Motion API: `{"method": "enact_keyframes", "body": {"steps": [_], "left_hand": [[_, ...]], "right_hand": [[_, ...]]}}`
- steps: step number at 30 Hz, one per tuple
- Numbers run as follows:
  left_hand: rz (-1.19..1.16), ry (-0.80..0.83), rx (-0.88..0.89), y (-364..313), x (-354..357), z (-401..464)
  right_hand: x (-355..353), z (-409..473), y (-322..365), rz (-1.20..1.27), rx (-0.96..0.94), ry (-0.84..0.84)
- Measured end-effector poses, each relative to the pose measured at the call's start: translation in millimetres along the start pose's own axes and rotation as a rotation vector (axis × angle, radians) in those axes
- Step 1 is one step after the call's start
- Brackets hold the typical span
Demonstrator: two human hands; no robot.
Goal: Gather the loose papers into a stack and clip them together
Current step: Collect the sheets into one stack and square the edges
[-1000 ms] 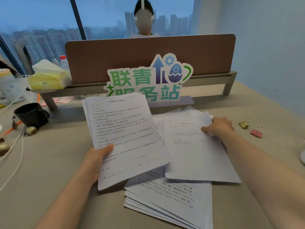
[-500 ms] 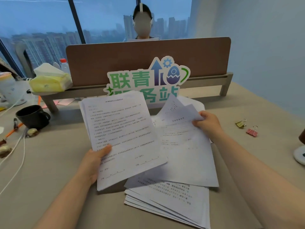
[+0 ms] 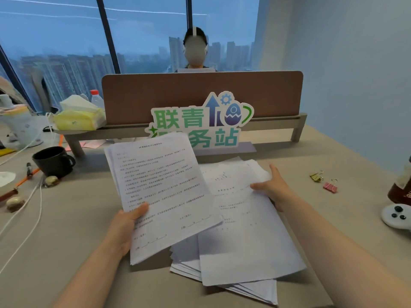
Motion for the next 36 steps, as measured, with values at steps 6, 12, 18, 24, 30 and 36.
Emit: {"method": "enact_keyframes", "body": {"steps": [6, 12, 18, 24, 30, 36], "left_hand": [[0.038, -0.009, 0.002, 2, -1, -1], [0.037, -0.02, 0.014, 2, 1, -1], [0.032, -0.022, -0.011, 3, 1, -2], [0.024, -0.02, -0.014, 5, -3, -1], [0.02, -0.019, -0.024, 7, -4, 2], [0.01, -0.057, -0.017, 5, -9, 3]], "right_hand": [[13, -12, -23, 0.232, 0.229, -0.033], [36, -24, -28, 0.278, 0.259, -0.069], [59, -28, -26, -0.016, 0.188, -0.115], [50, -24, -7, -0.19, 0.045, -0.256], [19, -10, -4, -0.043, 0.05, -0.345], [3, -24, 15, 0.135, -0.181, -0.391]]}}
Point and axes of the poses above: each hand's wrist, its own z-axis towards the middle knuckle, its own x-axis out of the palm, y = z × x, the point moved 8 cm from there along z, towards the middle knuckle, and after that the axes turned 10 degrees about x, right-handed, at the moved point
